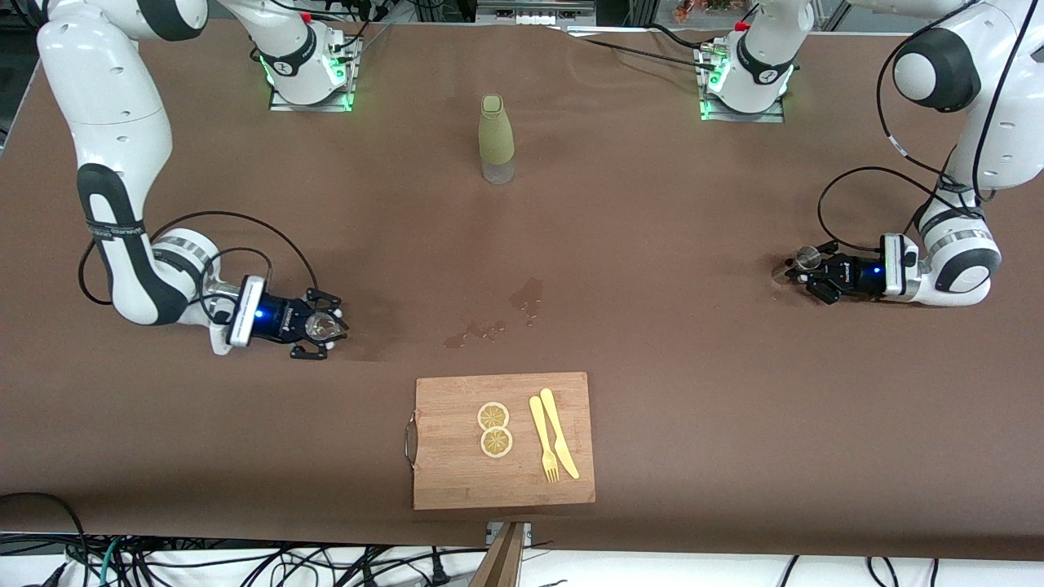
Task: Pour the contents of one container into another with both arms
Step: 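Lift the beaker and jigger, bringing both grippers together mid-table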
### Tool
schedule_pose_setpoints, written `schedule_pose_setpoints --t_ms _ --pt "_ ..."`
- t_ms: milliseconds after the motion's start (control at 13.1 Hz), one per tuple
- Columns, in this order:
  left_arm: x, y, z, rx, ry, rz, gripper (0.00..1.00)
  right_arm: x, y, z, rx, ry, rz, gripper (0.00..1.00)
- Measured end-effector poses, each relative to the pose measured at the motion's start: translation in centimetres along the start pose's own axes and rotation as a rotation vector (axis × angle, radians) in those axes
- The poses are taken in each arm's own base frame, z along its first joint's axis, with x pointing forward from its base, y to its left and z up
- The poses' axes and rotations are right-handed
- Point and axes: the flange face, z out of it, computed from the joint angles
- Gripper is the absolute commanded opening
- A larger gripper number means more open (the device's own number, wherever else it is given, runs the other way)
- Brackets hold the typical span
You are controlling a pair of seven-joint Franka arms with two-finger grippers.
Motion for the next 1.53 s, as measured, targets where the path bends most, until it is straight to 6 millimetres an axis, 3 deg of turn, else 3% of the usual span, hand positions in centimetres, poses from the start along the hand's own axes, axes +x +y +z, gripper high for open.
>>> schedule_pose_setpoints --t_ms 230,536,766,919,1073,1302,1532 --pt "0.0 0.0 0.0 0.000 0.000 0.002 0.00 4.3 0.2 6.2 0.094 -0.009 -0.001 0.00" --pt "0.5 -1.1 0.5 -0.015 -0.006 0.012 0.00 9.4 -2.1 16.1 0.231 -0.054 -0.006 0.00" --pt "1.9 -4.2 3.7 -0.061 0.010 0.042 0.00 11.4 -2.7 19.0 0.246 -0.073 -0.012 0.00" --pt "3.0 -6.6 6.7 -0.068 0.026 0.071 0.00 13.7 -2.7 20.9 0.228 -0.092 -0.014 0.00" --pt "3.7 -9.1 10.8 -0.062 0.035 0.081 0.00 15.9 -3.7 24.1 0.216 -0.118 -0.024 0.00" --pt "4.3 -12.4 17.9 -0.045 0.018 0.055 0.00 16.8 -6.1 28.6 0.195 -0.168 -0.028 0.00" --pt "4.8 -14.6 25.8 -0.029 0.013 0.012 0.00 17.9 -7.3 30.7 0.181 -0.253 -0.003 0.00"
